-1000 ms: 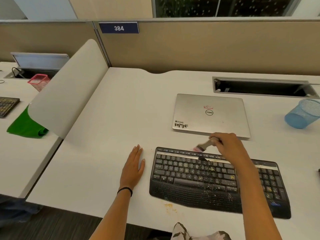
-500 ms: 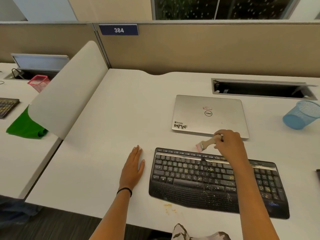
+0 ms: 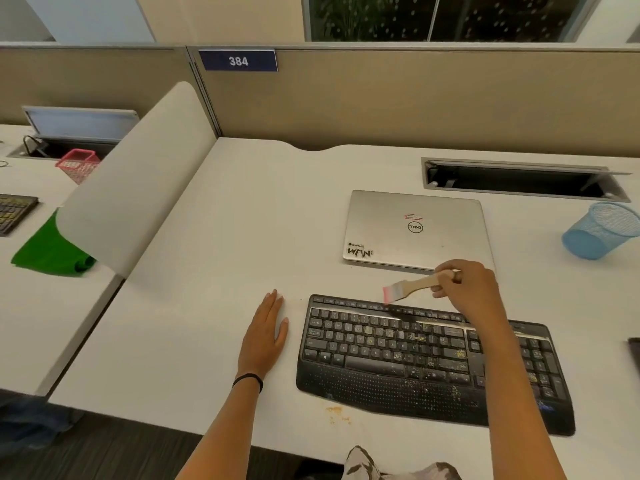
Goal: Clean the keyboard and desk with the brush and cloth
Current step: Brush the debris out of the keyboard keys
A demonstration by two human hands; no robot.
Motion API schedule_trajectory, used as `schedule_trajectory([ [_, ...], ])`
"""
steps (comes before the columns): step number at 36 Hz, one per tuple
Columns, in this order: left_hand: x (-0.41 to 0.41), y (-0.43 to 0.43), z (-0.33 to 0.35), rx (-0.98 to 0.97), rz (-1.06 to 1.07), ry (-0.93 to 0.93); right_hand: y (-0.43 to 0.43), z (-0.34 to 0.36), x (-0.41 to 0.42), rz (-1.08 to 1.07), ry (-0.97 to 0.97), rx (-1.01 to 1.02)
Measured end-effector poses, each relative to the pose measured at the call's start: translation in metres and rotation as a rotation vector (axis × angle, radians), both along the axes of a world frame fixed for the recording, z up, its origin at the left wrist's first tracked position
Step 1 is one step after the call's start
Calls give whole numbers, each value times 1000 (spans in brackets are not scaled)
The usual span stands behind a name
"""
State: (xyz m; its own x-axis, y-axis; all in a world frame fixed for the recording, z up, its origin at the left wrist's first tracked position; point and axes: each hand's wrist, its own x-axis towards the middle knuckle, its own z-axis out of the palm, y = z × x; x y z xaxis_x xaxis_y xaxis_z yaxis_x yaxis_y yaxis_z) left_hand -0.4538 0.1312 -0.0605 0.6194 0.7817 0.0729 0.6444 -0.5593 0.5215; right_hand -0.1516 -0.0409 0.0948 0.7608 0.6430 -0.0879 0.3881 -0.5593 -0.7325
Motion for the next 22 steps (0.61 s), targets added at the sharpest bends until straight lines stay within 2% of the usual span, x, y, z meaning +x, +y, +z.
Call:
schedule_trajectory([
  [2, 0, -1, 1, 3, 0, 1, 0, -4, -1, 1, 82, -36],
  [4, 0, -1, 1, 3, 3, 1, -3, -7, 0, -30, 83, -93],
  [9, 0, -1, 2, 2, 2, 6, -15, -1, 8, -103, -109, -67],
  [13, 0, 0, 0, 3, -1, 12, -18, 3, 11, 25, -96, 22],
  [17, 0, 0, 0, -1, -2, 13, -20, 2, 11, 211, -25, -90],
  [22, 0, 0, 1, -4, -1, 6, -22, -7, 12, 75, -90, -168],
])
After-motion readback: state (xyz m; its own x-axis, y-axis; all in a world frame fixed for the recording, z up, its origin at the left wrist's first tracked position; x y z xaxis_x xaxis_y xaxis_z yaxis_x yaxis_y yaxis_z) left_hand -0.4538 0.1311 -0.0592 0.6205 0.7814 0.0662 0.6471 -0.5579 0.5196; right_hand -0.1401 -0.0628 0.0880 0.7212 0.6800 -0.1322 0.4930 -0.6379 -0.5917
